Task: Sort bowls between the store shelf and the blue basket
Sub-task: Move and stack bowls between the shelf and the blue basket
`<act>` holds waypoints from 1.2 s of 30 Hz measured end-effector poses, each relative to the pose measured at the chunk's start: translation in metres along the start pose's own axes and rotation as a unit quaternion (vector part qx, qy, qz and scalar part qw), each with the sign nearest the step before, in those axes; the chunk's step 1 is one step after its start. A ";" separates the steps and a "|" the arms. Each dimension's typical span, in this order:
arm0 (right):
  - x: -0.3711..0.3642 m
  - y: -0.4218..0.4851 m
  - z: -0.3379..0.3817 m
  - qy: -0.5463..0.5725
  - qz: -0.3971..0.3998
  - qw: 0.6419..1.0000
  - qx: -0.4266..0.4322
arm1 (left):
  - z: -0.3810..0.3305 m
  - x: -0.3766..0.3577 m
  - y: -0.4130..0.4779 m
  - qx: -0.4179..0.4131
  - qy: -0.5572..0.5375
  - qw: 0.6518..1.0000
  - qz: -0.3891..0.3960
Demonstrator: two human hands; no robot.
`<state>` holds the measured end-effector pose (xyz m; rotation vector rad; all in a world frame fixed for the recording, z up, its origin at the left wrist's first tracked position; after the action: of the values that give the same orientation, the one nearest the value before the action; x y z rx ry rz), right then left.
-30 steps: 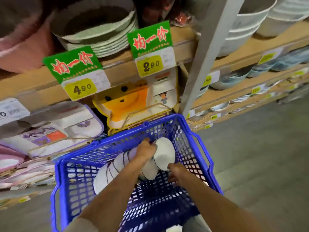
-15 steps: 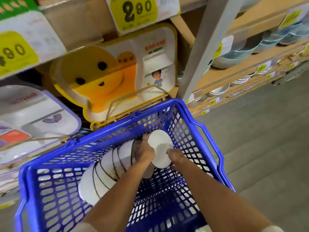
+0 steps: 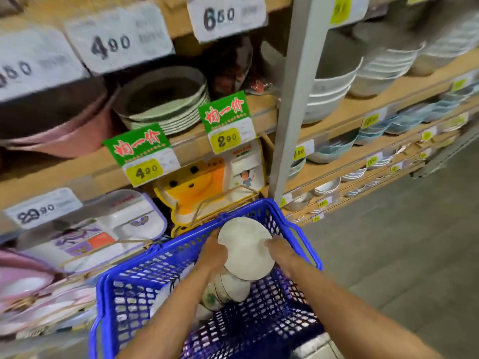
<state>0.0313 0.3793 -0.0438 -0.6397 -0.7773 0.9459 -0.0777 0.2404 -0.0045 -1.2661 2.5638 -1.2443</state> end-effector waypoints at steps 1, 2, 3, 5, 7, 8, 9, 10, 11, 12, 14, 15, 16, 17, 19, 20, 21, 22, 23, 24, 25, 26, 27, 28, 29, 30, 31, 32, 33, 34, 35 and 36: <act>0.005 -0.010 0.006 0.039 0.004 0.999 0.032 | -0.010 0.007 -0.012 -0.004 -0.024 1.000 0.001; 0.009 -0.021 0.012 0.076 0.012 0.995 0.062 | -0.021 0.014 -0.025 -0.015 -0.043 0.999 -0.001; 0.014 -0.034 0.019 0.101 0.020 0.990 0.092 | -0.031 0.020 -0.038 -0.034 -0.060 0.998 -0.006; 0.023 -0.063 0.033 0.133 0.024 0.979 0.150 | -0.050 0.033 -0.063 -0.063 -0.087 0.994 -0.010; 0.032 -0.096 0.050 0.183 0.014 0.963 0.196 | -0.068 0.043 -0.087 -0.074 -0.115 0.990 0.014; 0.036 -0.112 0.058 0.211 0.007 0.954 0.213 | -0.077 0.047 -0.097 -0.082 -0.134 0.987 0.036; 0.042 -0.127 0.065 0.237 0.003 0.945 0.228 | -0.087 0.049 -0.109 -0.095 -0.146 0.983 0.057; 0.047 -0.141 0.072 0.264 0.007 0.933 0.246 | -0.098 0.051 -0.119 -0.109 -0.149 0.980 0.070; 0.053 -0.154 0.078 0.291 0.009 0.920 0.263 | -0.109 0.052 -0.128 -0.120 -0.151 0.978 0.076; 0.059 -0.166 0.085 0.318 0.007 0.907 0.277 | -0.119 0.051 -0.136 -0.131 -0.154 0.976 0.083; 0.075 -0.187 0.095 0.361 -0.008 0.887 0.289 | -0.138 0.048 -0.151 -0.151 -0.162 0.969 0.105; 0.082 -0.196 0.099 0.376 -0.017 0.879 0.293 | -0.145 0.046 -0.158 -0.164 -0.164 0.966 0.114; 0.090 -0.205 0.102 0.388 -0.027 0.872 0.297 | -0.152 0.043 -0.165 -0.176 -0.167 0.963 0.120; 0.097 -0.213 0.105 0.393 -0.037 0.868 0.300 | -0.158 0.041 -0.173 -0.188 -0.169 0.960 0.123; 0.113 -0.229 0.111 0.402 -0.056 0.863 0.300 | -0.170 0.035 -0.188 -0.217 -0.170 0.954 0.122; 0.121 -0.237 0.113 0.409 -0.065 0.861 0.294 | -0.176 0.032 -0.195 -0.232 -0.170 0.951 0.117; 0.130 -0.244 0.116 0.416 -0.070 0.859 0.290 | -0.184 0.028 -0.204 -0.249 -0.169 0.947 0.108; 0.139 -0.250 0.118 0.422 -0.070 0.857 0.289 | -0.192 0.024 -0.211 -0.268 -0.166 0.944 0.094; 0.149 -0.256 0.120 0.425 -0.068 0.855 0.291 | -0.200 0.019 -0.218 -0.286 -0.163 0.941 0.079; 0.160 -0.262 0.122 0.427 -0.066 0.853 0.291 | -0.208 0.013 -0.224 -0.301 -0.163 0.937 0.066; 0.171 -0.267 0.122 0.431 -0.064 0.852 0.291 | -0.216 0.006 -0.230 -0.313 -0.169 0.933 0.057; 0.183 -0.272 0.123 0.434 -0.058 0.850 0.294 | -0.223 -0.002 -0.235 -0.322 -0.181 0.928 0.049; 0.196 -0.275 0.123 0.435 -0.048 0.848 0.300 | -0.230 -0.011 -0.241 -0.331 -0.199 0.921 0.042; 0.209 -0.279 0.123 0.434 -0.036 0.847 0.306 | -0.238 -0.020 -0.245 -0.341 -0.219 0.914 0.034; 0.223 -0.282 0.123 0.430 -0.026 0.848 0.307 | -0.246 -0.031 -0.250 -0.347 -0.238 0.907 0.027; 0.237 -0.284 0.123 0.426 -0.019 0.851 0.305 | -0.255 -0.042 -0.254 -0.349 -0.251 0.903 0.023; 0.252 -0.287 0.123 0.420 -0.015 0.854 0.305 | -0.263 -0.053 -0.260 -0.350 -0.258 0.900 0.024; 0.268 -0.289 0.123 0.413 -0.011 0.857 0.309 | -0.271 -0.065 -0.264 -0.350 -0.263 0.899 0.027; 0.284 -0.291 0.124 0.405 -0.009 0.858 0.316 | -0.280 -0.076 -0.268 -0.348 -0.269 0.897 0.030; 0.299 -0.294 0.125 0.397 -0.007 0.859 0.323 | -0.287 -0.087 -0.270 -0.345 -0.277 0.896 0.031; 0.314 -0.296 0.126 0.389 -0.007 0.860 0.329 | -0.294 -0.097 -0.272 -0.341 -0.285 0.895 0.033; 0.328 -0.298 0.127 0.383 -0.006 0.861 0.334 | -0.301 -0.107 -0.274 -0.336 -0.293 0.894 0.033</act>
<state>0.1853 0.5545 0.3542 -0.3342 0.2693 0.7820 0.0712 0.4114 0.3500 -1.3276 2.5586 0.1136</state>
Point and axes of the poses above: each hand's wrist, its own y-axis towards the middle knuckle, its own x-axis out of the back of the hand, z = x × y, the point moved 2 cm from there along y, towards the middle knuckle, and after that the axes turned 8 degrees about -y, right-handed, at the moved point
